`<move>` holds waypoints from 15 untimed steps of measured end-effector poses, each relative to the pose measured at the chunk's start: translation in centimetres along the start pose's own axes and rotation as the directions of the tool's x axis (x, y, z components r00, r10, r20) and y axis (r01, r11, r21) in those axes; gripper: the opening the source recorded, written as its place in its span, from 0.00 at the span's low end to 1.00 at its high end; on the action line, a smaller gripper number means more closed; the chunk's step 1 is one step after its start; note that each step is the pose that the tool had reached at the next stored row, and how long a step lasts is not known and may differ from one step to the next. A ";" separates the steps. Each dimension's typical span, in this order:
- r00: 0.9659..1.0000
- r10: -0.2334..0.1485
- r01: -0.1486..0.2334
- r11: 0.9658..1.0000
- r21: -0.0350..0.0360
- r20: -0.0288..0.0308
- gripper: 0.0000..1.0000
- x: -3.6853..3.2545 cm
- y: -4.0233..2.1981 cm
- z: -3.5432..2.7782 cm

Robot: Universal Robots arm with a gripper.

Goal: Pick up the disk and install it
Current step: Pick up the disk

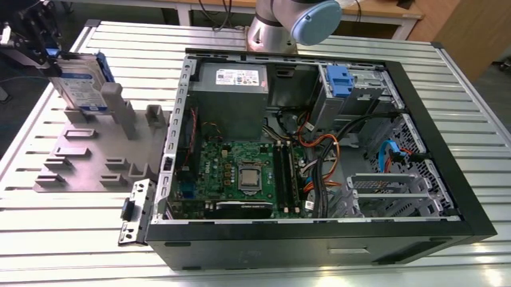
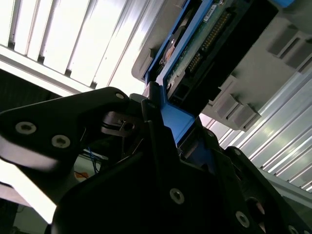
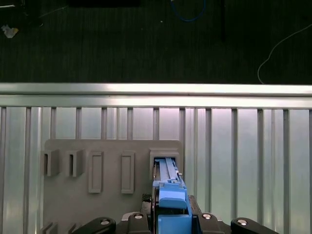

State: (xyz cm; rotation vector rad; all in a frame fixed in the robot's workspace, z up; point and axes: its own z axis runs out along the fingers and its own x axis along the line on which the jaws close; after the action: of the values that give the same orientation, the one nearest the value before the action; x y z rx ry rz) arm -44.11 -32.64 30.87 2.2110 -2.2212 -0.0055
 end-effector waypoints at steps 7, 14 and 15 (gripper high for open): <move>1.000 0.000 0.000 1.000 0.000 0.000 0.36 0.00 0.00 -0.08; 1.000 0.000 0.000 1.000 0.000 0.000 0.36 0.00 0.00 -0.42; 1.000 0.000 0.000 1.000 0.000 0.000 0.36 0.00 0.00 -0.46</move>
State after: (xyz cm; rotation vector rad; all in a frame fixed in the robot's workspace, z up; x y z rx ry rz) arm -44.11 -32.63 31.32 2.2112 -2.2214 -0.0054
